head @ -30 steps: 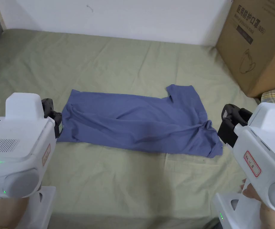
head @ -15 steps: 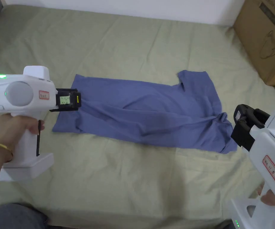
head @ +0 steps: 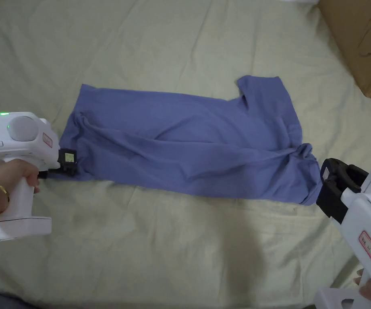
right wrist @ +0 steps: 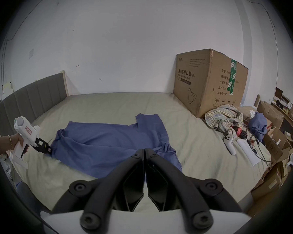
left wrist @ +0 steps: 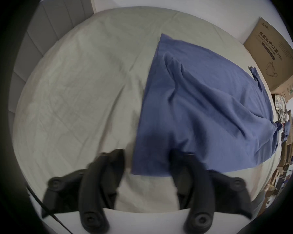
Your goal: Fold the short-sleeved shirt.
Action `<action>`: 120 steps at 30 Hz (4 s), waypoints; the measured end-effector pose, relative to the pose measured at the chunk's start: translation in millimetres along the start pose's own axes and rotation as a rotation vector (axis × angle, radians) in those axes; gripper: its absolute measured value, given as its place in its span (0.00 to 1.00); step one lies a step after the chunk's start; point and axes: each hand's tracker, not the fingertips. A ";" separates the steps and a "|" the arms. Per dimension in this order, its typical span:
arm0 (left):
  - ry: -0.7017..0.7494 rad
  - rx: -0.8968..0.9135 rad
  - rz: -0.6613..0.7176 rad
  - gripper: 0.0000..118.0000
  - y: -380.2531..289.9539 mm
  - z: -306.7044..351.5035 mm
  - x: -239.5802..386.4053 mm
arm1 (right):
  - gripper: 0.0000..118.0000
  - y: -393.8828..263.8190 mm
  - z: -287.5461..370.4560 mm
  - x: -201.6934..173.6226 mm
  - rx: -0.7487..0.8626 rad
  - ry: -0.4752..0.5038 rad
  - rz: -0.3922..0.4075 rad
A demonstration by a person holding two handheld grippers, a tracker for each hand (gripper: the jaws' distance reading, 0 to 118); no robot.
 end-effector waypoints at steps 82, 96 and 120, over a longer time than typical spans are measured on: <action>0.147 1.117 -0.231 0.68 -165.7 240.3 61.9 | 0.93 52.0 86.8 20.8 0.275 -0.036 0.028; 0.019 1.066 -0.203 0.00 -166.7 238.0 62.1 | 0.00 39.0 83.9 -4.7 0.279 0.072 -0.034; -0.059 0.179 -0.041 0.91 62.3 39.0 20.8 | 0.00 45.1 -6.5 -16.1 0.081 0.060 -0.016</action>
